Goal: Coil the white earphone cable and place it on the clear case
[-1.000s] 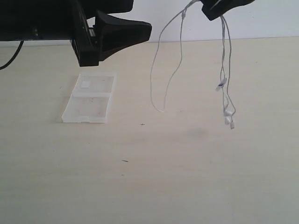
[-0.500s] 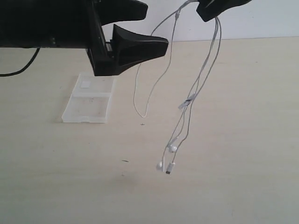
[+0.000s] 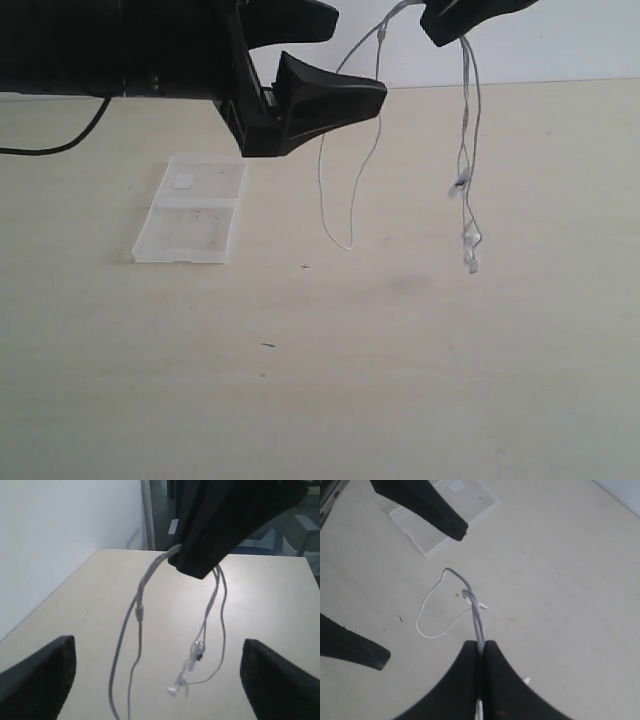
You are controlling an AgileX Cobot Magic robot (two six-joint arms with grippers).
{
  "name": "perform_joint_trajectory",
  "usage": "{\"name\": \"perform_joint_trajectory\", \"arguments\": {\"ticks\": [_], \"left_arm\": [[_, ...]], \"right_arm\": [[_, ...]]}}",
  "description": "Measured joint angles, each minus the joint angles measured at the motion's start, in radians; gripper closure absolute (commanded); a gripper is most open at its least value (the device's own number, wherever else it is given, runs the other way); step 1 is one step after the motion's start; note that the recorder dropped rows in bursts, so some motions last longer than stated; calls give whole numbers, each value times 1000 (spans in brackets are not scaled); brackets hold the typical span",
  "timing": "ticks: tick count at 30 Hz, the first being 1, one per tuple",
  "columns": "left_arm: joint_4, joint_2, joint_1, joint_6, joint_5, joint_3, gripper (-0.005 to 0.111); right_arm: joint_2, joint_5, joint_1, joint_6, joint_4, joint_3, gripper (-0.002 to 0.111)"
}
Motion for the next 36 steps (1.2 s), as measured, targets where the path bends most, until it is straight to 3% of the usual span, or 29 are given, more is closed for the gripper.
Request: {"name": "perform_joint_trajectory", "arguments": {"ticks": [6,25,30,36], "left_arm": [[0,62,-43,-2,0,-1,21],[0,80,-45,-2,6,-1,21],[0,80,-73,-2,7,-1,21],[-1,80,-106,-4,-73,-1,21]], "right_arm": [[33,0,0,0,25,0,108],[101,-95,0,83,41,0,108],[104,-137,0,106,38,0,108],[104,-147,0,123,38,0,108]]}}
